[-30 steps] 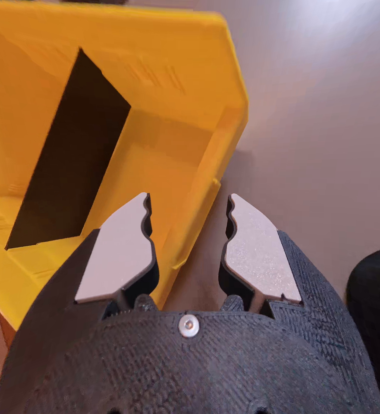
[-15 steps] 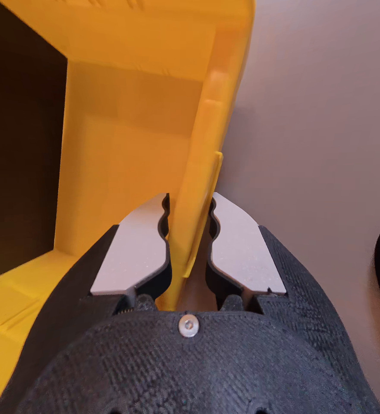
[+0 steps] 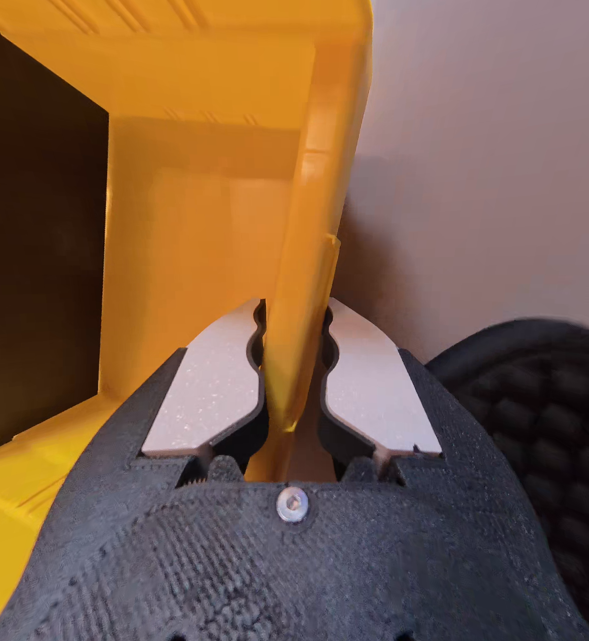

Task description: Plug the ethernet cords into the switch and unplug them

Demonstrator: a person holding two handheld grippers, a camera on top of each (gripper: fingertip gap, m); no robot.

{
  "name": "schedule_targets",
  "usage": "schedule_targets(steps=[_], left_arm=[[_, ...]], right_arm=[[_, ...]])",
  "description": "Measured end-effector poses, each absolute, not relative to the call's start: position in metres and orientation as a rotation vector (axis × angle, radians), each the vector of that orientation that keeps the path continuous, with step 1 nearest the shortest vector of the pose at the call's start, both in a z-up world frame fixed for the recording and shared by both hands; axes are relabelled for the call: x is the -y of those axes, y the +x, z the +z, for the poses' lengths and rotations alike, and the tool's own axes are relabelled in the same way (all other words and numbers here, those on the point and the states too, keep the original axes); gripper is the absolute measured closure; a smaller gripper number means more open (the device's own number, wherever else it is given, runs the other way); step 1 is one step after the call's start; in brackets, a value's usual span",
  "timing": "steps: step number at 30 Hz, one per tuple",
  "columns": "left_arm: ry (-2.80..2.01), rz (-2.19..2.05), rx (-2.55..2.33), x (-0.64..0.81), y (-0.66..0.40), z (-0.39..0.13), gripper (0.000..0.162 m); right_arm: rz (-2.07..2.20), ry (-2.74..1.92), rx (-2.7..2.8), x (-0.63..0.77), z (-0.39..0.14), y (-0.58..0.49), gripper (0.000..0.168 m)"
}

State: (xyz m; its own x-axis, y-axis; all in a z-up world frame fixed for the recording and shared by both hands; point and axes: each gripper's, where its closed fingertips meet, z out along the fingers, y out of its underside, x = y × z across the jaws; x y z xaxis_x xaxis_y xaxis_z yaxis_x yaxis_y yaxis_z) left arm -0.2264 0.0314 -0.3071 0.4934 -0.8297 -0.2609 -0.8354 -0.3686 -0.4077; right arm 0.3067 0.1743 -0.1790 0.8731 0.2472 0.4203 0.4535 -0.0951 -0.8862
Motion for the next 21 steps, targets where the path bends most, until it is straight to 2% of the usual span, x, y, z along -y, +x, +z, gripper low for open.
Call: schedule_targets(steps=[7, 10, 11, 12, 13, 14, 17, 21], left_arm=[[-2.091, -0.047, -1.570, -0.059, -0.127, -0.307, 0.131], [-1.991, -0.030, -1.585, -0.085, -0.098, -0.304, 0.127], [-1.949, -0.030, -1.564, -0.092, -0.090, -0.300, 0.125], [-1.894, -0.099, -1.512, -0.094, -0.077, -0.288, 0.122], [-1.844, -0.222, -1.430, -0.091, -0.063, -0.271, 0.120], [-1.801, -0.361, -1.352, -0.084, -0.050, -0.254, 0.118], [-1.728, -0.571, -1.216, -0.065, -0.027, -0.222, 0.111], [-1.717, -0.637, -1.161, -0.050, -0.001, -0.219, 0.109]], right_arm=[[0.032, -1.884, 0.296, -0.196, -0.208, 0.339, 0.102], [0.173, -1.973, 0.231, -0.213, -0.223, 0.333, 0.101], [0.174, -1.998, 0.217, -0.219, -0.228, 0.334, 0.108], [0.143, -2.027, 0.203, -0.225, -0.234, 0.337, 0.123], [0.107, -2.054, 0.204, -0.227, -0.240, 0.340, 0.146], [0.108, -2.057, 0.215, -0.228, -0.241, 0.337, 0.159], [0.029, -2.097, 0.239, -0.217, -0.241, 0.334, 0.161], [-0.037, -2.118, 0.290, -0.178, -0.241, 0.314, 0.159]])
